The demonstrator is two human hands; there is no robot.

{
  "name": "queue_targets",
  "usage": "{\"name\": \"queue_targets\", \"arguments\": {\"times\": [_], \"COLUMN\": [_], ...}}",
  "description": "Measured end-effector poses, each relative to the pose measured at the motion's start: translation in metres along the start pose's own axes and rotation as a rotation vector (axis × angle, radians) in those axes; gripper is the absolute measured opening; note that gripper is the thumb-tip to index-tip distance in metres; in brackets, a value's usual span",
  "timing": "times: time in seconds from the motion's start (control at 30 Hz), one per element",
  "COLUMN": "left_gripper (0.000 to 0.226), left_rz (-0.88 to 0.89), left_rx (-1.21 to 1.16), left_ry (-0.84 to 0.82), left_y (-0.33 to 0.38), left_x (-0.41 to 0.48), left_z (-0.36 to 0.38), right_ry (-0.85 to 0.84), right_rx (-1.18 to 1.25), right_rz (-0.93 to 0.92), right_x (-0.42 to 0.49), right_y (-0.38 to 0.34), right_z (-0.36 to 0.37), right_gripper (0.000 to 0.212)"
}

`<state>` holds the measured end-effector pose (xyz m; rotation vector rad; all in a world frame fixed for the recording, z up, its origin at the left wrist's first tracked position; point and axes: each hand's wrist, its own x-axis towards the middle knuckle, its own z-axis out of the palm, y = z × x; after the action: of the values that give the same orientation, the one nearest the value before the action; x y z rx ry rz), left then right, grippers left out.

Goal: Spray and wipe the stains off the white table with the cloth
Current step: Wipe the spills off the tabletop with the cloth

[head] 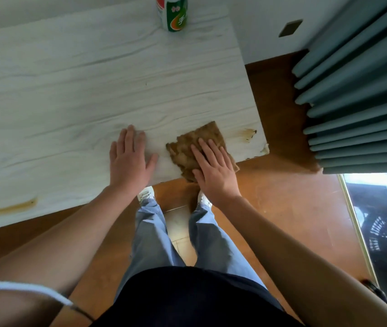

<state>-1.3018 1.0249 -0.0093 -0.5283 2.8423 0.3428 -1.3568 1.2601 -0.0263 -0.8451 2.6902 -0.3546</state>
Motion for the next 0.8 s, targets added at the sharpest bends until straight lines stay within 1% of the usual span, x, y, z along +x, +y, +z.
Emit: {"name": "queue_targets", "arguments": {"times": [0.13, 0.23, 0.33, 0.43, 0.5, 0.63, 0.73, 0.8], "left_gripper": [0.066, 0.064, 0.064, 0.064, 0.064, 0.064, 0.064, 0.063], "left_rz": [-0.029, -0.034, -0.027, -0.018, -0.016, -0.028, -0.026, -0.018], "left_rx": [0.0, -0.019, 0.0, 0.026, 0.038, 0.025, 0.019, 0.015], "left_ry": [0.018, 0.044, 0.051, 0.053, 0.054, 0.044, 0.043, 0.045], "left_y": [0.004, 0.003, 0.001, 0.0, 0.0, 0.0, 0.0, 0.0], "left_x": [-0.001, 0.0, 0.001, 0.001, 0.0, 0.001, 0.001, 0.001], "left_z": [0.004, 0.005, 0.006, 0.008, 0.01, 0.012, 0.01, 0.009], "right_ry": [0.017, -0.004, 0.012, 0.035, 0.03, -0.03, -0.047, -0.033], "right_rx": [-0.024, -0.066, -0.08, -0.074, -0.073, -0.054, 0.0, 0.005], "right_rz": [0.14, 0.169, 0.203, 0.259, 0.237, 0.058, -0.019, 0.002], "right_x": [0.001, 0.02, 0.053, 0.079, 0.083, 0.049, 0.012, -0.004], "right_y": [0.071, 0.103, 0.105, 0.085, 0.066, 0.035, 0.038, 0.055], "right_z": [-0.026, -0.04, -0.046, -0.043, -0.037, -0.021, -0.014, -0.016], "right_gripper": [0.058, 0.059, 0.06, 0.061, 0.061, 0.06, 0.059, 0.059]}}
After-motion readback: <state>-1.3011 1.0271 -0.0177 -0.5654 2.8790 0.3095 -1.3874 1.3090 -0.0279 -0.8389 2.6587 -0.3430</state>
